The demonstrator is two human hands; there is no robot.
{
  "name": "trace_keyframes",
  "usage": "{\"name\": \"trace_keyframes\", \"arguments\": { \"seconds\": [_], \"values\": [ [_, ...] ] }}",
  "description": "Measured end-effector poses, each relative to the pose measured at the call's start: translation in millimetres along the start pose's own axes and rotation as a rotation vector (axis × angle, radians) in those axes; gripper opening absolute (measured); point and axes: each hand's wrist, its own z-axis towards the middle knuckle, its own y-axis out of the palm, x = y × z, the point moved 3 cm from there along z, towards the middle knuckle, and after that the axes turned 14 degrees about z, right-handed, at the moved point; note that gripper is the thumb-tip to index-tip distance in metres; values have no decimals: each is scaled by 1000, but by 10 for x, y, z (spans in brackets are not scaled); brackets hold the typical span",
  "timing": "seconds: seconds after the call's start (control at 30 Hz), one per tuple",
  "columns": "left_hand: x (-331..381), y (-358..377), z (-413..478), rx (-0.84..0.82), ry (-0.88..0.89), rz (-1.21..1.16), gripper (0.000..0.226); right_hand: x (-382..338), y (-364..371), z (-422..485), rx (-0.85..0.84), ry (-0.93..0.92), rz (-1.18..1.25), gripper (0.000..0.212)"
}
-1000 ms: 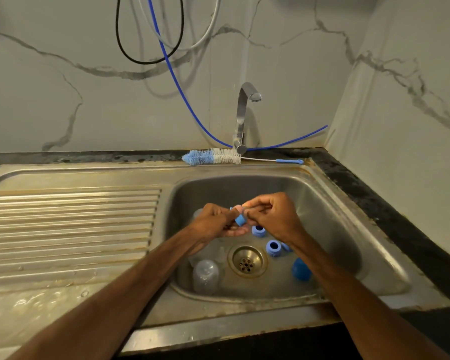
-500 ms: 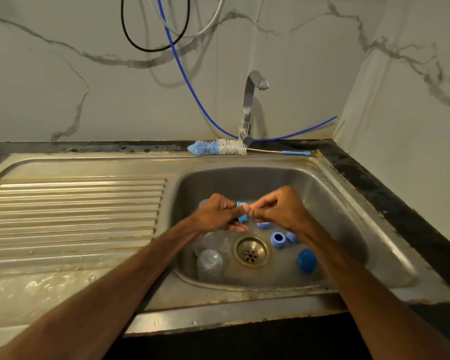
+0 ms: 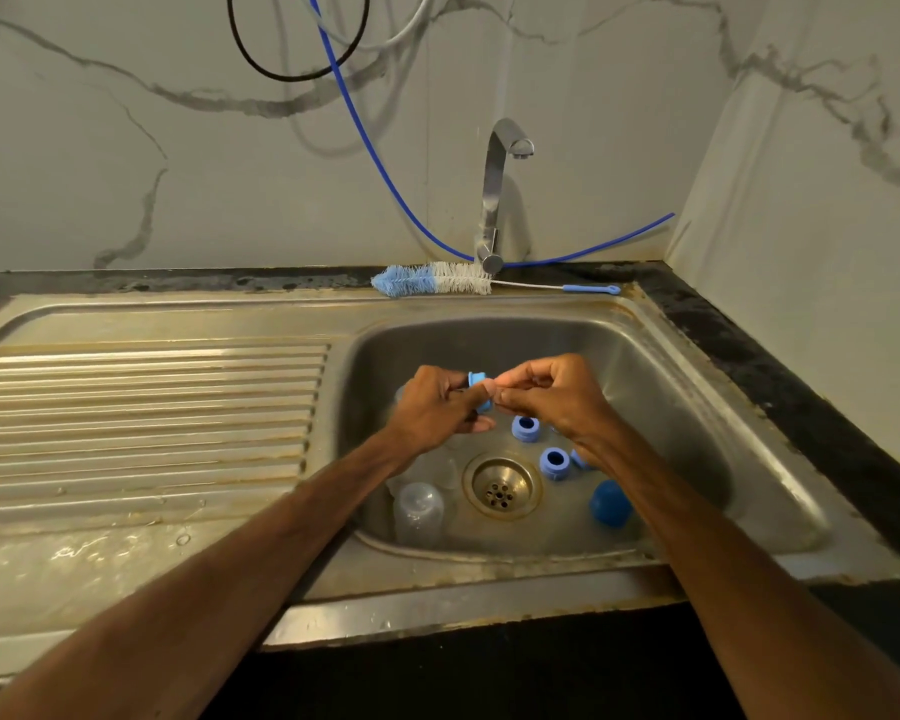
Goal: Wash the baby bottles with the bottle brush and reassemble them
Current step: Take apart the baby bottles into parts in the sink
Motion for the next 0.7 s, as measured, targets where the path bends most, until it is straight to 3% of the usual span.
{"name": "trace_keyframes", "arguments": {
  "seconds": [0.17, 0.3, 0.5, 0.7],
  "values": [
    [-23, 0, 19, -5, 17, 33, 33, -31, -20, -24, -47, 124, 100, 17],
    [32, 39, 19, -11, 38, -30, 32, -26, -64, -33, 62, 246, 318, 21],
    [12, 57, 6, 12, 11, -44, 31, -36, -9, -38, 174, 114, 174, 25],
    [26, 97, -29, 2, 10, -36, 29, -62, 29, -17, 98, 21, 20, 18]
  ]
}}
